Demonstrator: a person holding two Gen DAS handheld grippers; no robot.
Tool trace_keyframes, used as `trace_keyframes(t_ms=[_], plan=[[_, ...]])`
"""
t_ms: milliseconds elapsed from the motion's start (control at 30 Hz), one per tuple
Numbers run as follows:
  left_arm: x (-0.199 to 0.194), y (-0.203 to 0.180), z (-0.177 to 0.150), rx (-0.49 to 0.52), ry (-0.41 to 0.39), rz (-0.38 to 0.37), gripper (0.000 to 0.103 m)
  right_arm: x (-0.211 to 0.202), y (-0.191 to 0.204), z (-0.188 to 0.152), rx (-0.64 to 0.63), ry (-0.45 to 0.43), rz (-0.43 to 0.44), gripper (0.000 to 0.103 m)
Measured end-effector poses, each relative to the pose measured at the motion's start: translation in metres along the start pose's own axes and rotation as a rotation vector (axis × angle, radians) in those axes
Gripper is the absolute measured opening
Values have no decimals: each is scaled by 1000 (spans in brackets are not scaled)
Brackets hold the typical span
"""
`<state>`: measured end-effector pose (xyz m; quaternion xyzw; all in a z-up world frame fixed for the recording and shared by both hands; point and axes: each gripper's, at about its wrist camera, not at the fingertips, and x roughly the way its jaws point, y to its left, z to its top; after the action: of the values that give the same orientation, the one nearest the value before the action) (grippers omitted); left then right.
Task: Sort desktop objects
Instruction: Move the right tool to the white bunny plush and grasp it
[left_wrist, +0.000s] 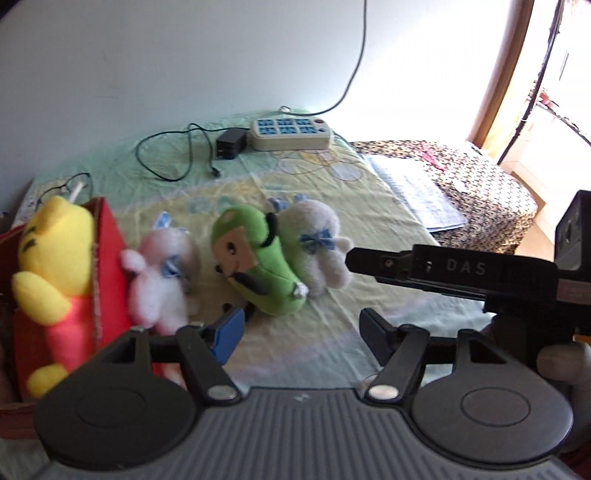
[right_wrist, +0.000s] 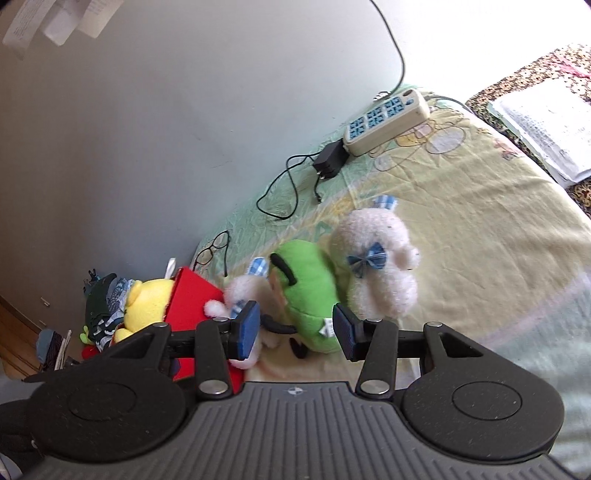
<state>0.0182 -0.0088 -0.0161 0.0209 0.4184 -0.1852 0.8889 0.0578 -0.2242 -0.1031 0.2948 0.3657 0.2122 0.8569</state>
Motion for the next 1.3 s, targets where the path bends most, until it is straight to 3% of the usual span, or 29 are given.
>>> trace_keyframes(t_ms=[200,400,633,933,1300], plan=[[36,-26,7,34,-14,-129,71,3,-45,17,101,16,-7,48],[77,-28,18,-11,-17,-183,70,19,-76,26,146,50,10,48],[117,-20,30,-75,0,-157,69,43,-96,36,191,71,56,48],[139,-1,28,-163,30,-142,70,69,-107,40,237,85,122,48],[161,-13,43,-133,66,-133,98,105,-101,52,199,145,153,49]])
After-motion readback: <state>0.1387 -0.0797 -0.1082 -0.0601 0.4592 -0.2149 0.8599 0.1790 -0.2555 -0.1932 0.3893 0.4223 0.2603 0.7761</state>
